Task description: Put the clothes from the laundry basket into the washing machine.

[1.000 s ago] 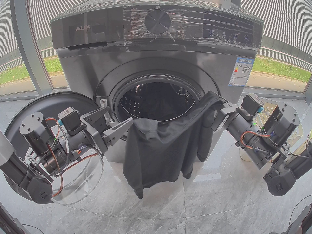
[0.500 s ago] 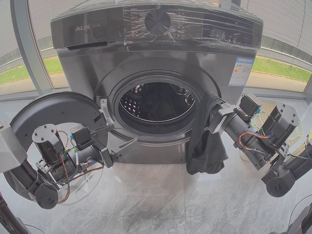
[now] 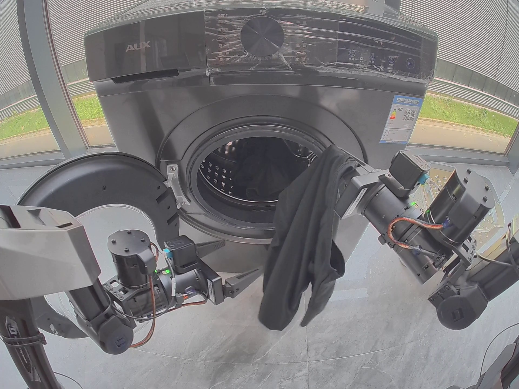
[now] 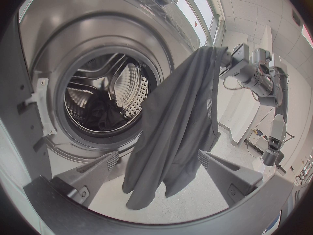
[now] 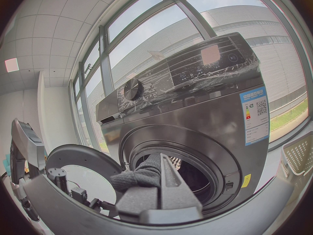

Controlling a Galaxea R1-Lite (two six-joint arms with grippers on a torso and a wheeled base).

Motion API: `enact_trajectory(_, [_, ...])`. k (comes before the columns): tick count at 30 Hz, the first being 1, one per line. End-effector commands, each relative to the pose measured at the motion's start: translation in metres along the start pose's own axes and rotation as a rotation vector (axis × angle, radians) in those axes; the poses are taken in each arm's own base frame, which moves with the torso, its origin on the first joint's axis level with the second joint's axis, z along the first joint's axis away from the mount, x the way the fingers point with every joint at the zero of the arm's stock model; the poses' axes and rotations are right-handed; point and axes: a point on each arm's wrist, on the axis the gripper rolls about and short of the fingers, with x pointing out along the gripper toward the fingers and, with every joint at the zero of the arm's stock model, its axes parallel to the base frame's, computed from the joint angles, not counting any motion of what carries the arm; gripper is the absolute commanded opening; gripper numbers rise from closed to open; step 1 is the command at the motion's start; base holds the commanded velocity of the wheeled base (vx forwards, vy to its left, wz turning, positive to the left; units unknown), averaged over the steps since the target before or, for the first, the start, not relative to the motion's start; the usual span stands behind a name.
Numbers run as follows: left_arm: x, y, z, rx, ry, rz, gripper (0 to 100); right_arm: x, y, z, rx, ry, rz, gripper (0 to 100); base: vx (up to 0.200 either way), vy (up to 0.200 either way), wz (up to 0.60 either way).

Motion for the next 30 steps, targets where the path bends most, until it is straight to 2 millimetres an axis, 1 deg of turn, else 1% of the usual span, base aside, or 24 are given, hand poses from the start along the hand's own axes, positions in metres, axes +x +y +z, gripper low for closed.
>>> enact_trajectory(1, [0.020, 0.001, -0.022, -0.014, 0.051, -0.017, 100, 0.003, 0.005, -0.001, 0.005, -0.001, 0.015, 0, 0.000, 0.000, 0.00])
enact_trajectory(6, [0.021, -0.001, -0.024, -0.015, 0.053, -0.032, 100, 0.007, 0.009, -0.007, 0.005, 0.009, 0.023, 0, 0.000, 0.000, 0.00])
enact_trajectory(12, [0.021, -0.003, -0.025, -0.017, 0.062, -0.041, 100, 0.013, 0.021, -0.019, 0.012, 0.030, 0.052, 0, 0.000, 0.000, 0.00])
enact_trajectory(13, [0.021, -0.003, -0.025, -0.017, 0.062, -0.041, 100, 0.013, 0.021, -0.019, 0.012, 0.030, 0.052, 0, 0.000, 0.000, 0.00])
enact_trajectory(14, [0.021, -0.003, -0.027, -0.017, 0.067, -0.040, 100, 0.014, 0.025, -0.020, 0.016, 0.029, 0.063, 0, 0.000, 0.000, 0.00])
enact_trajectory(20, [0.027, -0.001, -0.035, -0.009, 0.083, -0.040, 100, 0.015, 0.029, -0.023, 0.018, 0.033, 0.073, 0, 0.000, 0.000, 0.00])
enact_trajectory(22, [0.033, 0.002, -0.044, 0.019, 0.098, -0.039, 100, 0.015, 0.031, -0.024, 0.019, 0.034, 0.077, 0, 0.000, 0.000, 0.00])
enact_trajectory(26, [0.044, 0.006, -0.054, 0.026, 0.105, -0.032, 100, 0.014, 0.035, -0.023, 0.024, 0.033, 0.089, 0, 0.000, 0.000, 0.00])
enact_trajectory(30, [0.060, 0.014, -0.057, 0.034, 0.076, -0.024, 100, 0.012, 0.038, -0.022, 0.027, 0.031, 0.101, 0, 0.000, 0.000, 0.00])
